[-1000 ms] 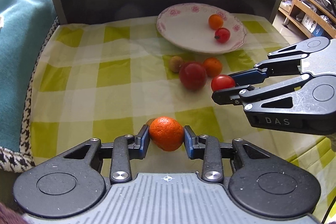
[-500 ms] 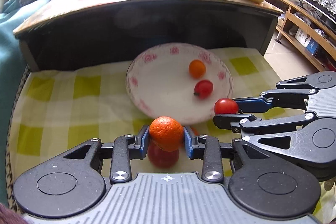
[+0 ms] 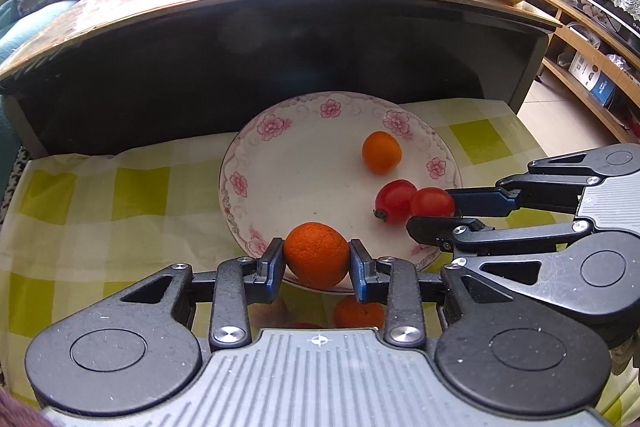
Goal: Organize fruits
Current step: 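Carry both fruits onto the white plate and open both tools, then withdraw both tools from the plate toward the remaining fruit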
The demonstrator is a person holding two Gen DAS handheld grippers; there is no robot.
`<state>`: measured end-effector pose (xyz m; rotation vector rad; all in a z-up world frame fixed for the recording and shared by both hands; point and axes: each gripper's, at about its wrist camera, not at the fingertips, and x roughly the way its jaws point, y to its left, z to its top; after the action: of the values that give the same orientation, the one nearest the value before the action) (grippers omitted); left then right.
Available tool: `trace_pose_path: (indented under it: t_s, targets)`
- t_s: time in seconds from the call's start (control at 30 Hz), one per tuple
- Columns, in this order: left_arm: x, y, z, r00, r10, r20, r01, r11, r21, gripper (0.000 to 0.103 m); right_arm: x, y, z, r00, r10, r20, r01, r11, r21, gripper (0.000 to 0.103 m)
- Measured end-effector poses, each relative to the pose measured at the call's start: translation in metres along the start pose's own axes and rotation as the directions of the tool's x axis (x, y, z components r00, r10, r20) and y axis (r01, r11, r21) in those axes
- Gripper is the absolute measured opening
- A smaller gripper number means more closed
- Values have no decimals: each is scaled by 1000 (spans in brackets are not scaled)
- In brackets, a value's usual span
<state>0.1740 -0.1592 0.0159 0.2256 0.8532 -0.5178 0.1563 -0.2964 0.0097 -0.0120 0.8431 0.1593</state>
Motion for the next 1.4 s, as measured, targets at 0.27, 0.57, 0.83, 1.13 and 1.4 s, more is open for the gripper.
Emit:
trace_pose_path:
  t_s: [0.27, 0.57, 0.83, 1.13, 1.4]
  targets:
    - [8, 4, 1, 1000, 3, -7, -3, 1000, -24, 43, 5, -2, 2, 1000, -12, 4, 12, 1000, 13, 31]
    - [1, 7, 4, 1000, 8, 16, -7, 999, -43, 53, 0, -4, 5, 999, -21, 34, 20, 1000, 24, 32]
    - [-13, 10, 7, 999, 21, 45, -19, 999, -47, 58, -13, -10, 10, 995, -46, 89, 41, 997, 58, 33]
    - [-21, 16, 6, 998, 20, 51, -16, 997, -74, 60, -22, -33, 15, 990, -79, 117, 60, 985, 162, 33]
    - [-21, 17, 6, 999, 13, 45, -10, 998, -66, 60, -22, -33, 12, 994, -53, 97, 35, 983, 179, 33]
